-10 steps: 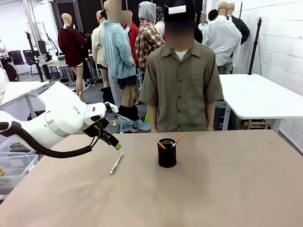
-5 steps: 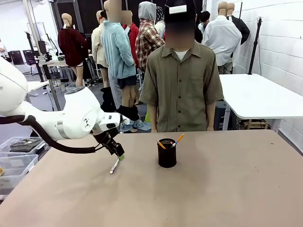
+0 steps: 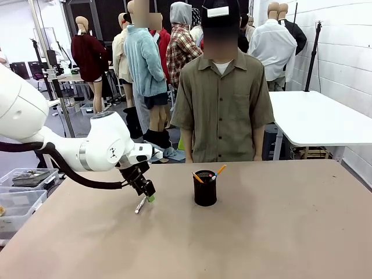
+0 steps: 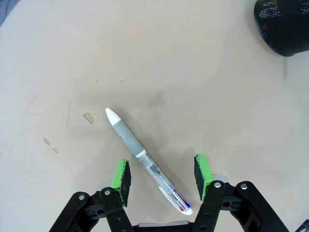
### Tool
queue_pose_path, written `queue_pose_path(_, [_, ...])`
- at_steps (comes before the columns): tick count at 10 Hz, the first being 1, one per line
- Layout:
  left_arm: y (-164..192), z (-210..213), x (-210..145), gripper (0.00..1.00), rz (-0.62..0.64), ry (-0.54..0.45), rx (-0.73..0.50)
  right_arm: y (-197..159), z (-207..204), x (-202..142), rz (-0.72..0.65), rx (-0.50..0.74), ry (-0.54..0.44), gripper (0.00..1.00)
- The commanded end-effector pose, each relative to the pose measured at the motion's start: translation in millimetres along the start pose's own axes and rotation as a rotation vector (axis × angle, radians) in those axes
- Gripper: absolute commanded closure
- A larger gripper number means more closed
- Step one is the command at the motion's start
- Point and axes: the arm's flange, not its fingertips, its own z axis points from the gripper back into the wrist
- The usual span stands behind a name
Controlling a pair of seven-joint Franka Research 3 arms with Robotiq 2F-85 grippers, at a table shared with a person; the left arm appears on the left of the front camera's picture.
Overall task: Place the pens into the pen holder.
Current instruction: Pick up a writing instrument from the table and place it into the Pen holder.
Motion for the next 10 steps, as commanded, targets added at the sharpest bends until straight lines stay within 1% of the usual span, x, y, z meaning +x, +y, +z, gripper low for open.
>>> queue_pose_path(1, [1.9, -4.1, 4.0, 0.3, 0.021, 0.037, 0.01, 1.3, -0.7, 0.2, -0.007, -0.011, 0.02, 0.07])
queue_pose_path(2, [2.0, -7.0, 2.3, 0.3, 0.017, 0.073, 0.03, 1.3, -0.7, 0.2, -0.007, -0.011, 0.02, 0.07])
queue_pose_path(3, [1.0, -8.0, 2.1, 0.43, -0.008, 0.079, 0.028, 1.3, -0.7, 0.2, -0.007, -0.011, 0.02, 0.07])
queue_pose_path(6, [-1.4, -9.6, 2.1, 1.0, -0.014, 0.105, 0.033, 1.3, -0.7, 0.2, -0.007, -0.011, 0.02, 0.07])
queue_pose_path(9, [-4.8, -8.6, 0.8, 1.0, -0.026, 0.113, 0.039, 1.3, -0.7, 0.2, -0.007, -0.011, 0.02, 0.07])
queue_pose_path(10, [-7.2, -4.2, 0.1, 1.0, -0.048, 0.093, 0.018, 1.3, -0.7, 0.2, -0.007, -0.011, 0.02, 0.07])
